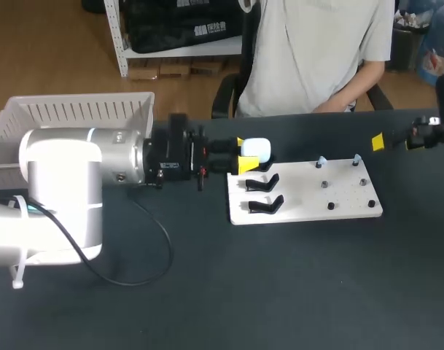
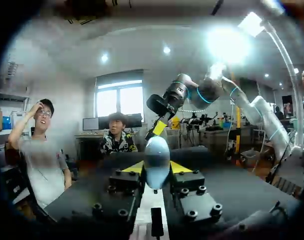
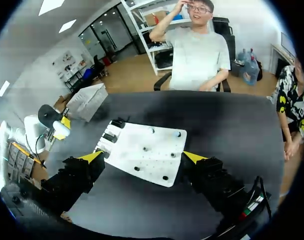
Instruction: Pick up each earbud case from the left stands, insert the matching earbuds, close the lid, and place the case in the box.
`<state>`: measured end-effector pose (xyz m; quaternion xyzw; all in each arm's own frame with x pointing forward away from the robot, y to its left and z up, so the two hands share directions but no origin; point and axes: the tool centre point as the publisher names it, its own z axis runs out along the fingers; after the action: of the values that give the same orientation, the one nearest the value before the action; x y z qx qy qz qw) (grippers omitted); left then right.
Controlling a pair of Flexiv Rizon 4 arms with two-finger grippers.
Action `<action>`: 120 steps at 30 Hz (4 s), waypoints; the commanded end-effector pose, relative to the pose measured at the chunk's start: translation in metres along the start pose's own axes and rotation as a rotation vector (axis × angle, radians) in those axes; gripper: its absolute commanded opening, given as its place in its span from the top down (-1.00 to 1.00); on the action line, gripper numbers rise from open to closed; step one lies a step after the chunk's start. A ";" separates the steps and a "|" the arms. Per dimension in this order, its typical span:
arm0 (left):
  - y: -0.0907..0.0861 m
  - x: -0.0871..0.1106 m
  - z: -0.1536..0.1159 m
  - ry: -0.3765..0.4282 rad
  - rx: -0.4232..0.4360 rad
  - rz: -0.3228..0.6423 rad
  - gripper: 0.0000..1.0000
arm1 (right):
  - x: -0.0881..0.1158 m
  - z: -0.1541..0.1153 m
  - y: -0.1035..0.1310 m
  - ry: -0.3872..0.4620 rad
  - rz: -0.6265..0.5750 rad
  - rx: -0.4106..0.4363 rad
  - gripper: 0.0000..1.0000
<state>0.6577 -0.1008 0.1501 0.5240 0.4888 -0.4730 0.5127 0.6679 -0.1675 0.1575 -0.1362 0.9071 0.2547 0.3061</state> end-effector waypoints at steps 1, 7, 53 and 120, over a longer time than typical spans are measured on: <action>0.002 0.004 0.008 0.016 0.043 0.013 1.00 | 0.012 -0.009 0.021 0.020 -0.038 -0.028 -1.00; -0.001 0.007 0.017 0.004 0.050 -0.003 1.00 | 0.027 0.006 0.056 0.050 -0.090 -0.069 -1.00; -0.003 0.021 0.024 -0.045 0.047 0.009 1.00 | 0.015 0.092 0.159 0.147 -0.128 -0.162 -1.00; -0.003 0.021 0.024 -0.045 0.047 0.009 1.00 | -0.030 0.075 -0.004 0.489 -0.167 0.535 -1.00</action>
<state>0.6560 -0.1235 0.1300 0.5283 0.4654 -0.4939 0.5102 0.7135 -0.1358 0.1366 -0.1841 0.9674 0.0573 0.1639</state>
